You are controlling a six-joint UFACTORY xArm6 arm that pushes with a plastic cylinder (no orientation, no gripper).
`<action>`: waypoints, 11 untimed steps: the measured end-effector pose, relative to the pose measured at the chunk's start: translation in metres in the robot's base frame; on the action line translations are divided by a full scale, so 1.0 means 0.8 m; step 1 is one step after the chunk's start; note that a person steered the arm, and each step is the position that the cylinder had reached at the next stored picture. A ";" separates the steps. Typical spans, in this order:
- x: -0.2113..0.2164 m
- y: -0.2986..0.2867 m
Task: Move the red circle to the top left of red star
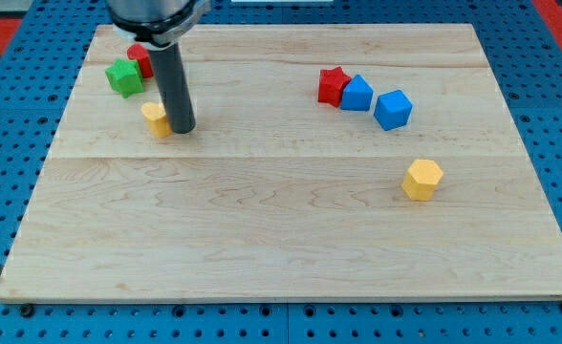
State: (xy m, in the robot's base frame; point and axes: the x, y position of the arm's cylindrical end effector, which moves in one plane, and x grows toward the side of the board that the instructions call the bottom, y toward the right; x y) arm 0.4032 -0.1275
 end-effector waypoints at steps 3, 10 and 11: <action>-0.040 -0.221; -0.200 0.122; -0.168 0.144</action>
